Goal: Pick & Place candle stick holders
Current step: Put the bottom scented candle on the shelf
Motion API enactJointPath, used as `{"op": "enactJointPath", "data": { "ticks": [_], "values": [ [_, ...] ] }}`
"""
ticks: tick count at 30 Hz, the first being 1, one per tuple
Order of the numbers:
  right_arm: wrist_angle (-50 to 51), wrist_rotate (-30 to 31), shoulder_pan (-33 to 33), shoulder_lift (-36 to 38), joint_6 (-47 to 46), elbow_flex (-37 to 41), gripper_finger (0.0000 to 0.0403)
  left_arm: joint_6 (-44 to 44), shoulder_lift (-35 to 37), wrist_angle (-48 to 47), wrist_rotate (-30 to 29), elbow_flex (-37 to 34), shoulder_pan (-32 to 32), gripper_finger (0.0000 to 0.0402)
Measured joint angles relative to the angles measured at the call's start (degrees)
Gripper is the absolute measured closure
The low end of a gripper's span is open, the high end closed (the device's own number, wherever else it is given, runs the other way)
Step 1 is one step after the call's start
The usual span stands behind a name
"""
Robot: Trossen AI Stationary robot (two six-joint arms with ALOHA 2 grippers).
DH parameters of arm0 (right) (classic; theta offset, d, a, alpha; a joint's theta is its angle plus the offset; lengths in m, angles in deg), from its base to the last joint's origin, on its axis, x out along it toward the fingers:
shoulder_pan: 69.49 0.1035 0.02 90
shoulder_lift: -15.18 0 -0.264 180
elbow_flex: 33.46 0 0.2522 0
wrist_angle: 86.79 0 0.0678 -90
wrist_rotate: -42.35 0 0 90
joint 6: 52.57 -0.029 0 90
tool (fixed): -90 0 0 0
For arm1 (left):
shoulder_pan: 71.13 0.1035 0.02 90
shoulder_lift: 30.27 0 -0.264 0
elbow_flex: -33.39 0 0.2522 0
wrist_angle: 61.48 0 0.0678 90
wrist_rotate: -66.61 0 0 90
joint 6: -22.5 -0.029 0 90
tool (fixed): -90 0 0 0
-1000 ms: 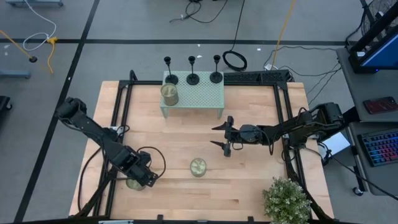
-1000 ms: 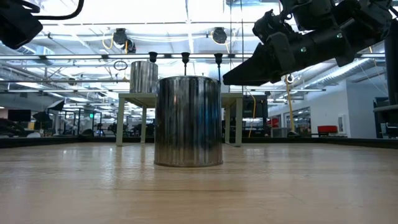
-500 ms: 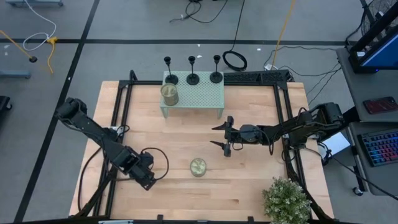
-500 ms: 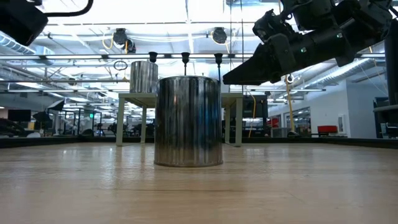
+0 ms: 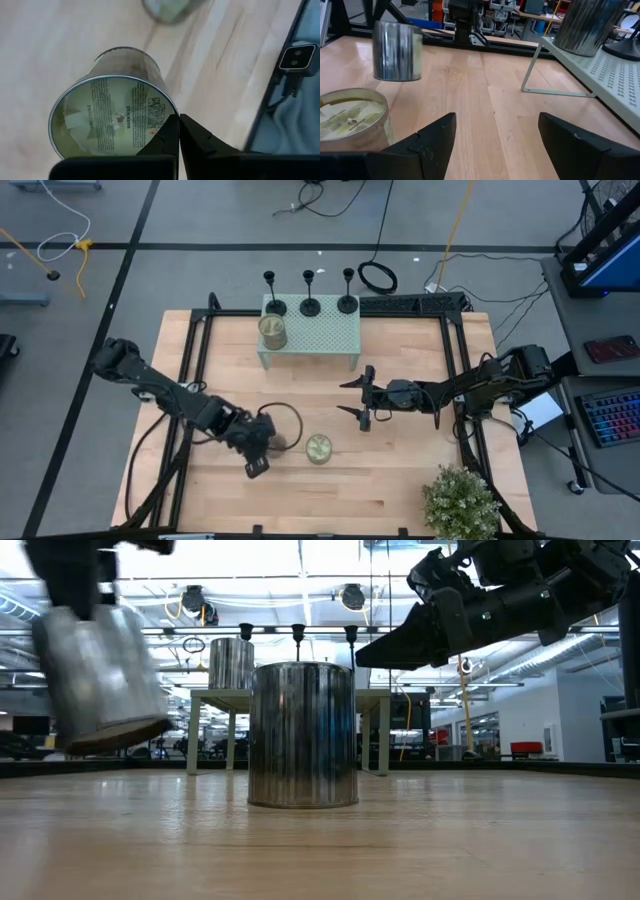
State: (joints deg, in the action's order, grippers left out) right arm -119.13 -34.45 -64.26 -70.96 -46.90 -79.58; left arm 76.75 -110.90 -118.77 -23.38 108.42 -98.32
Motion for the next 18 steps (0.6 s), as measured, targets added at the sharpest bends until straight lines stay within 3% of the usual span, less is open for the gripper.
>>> {"op": "enactJointPath", "data": {
  "ticks": [7, 13, 18],
  "values": [
    [-0.22, -0.01, 0.0, 0.0, -0.02, 0.0, 0.0128, -18.64, -2.5, -1.79, -1.58, 3.46, 7.01, 0.04],
    [-0.42, -0.01, 0.0, 0.0, -0.02, 0.0, 0.0128, -38.39, -3.79, -1.96, -7.68, 11.46, 10.84, 0.04],
    [-0.45, 0.05, 0.0, 0.0, -0.4, 0.0, 0.0128, -49.2, -3.75, -5.99, -10.21, 18.85, 14.66, 0.04]
  ]
}}
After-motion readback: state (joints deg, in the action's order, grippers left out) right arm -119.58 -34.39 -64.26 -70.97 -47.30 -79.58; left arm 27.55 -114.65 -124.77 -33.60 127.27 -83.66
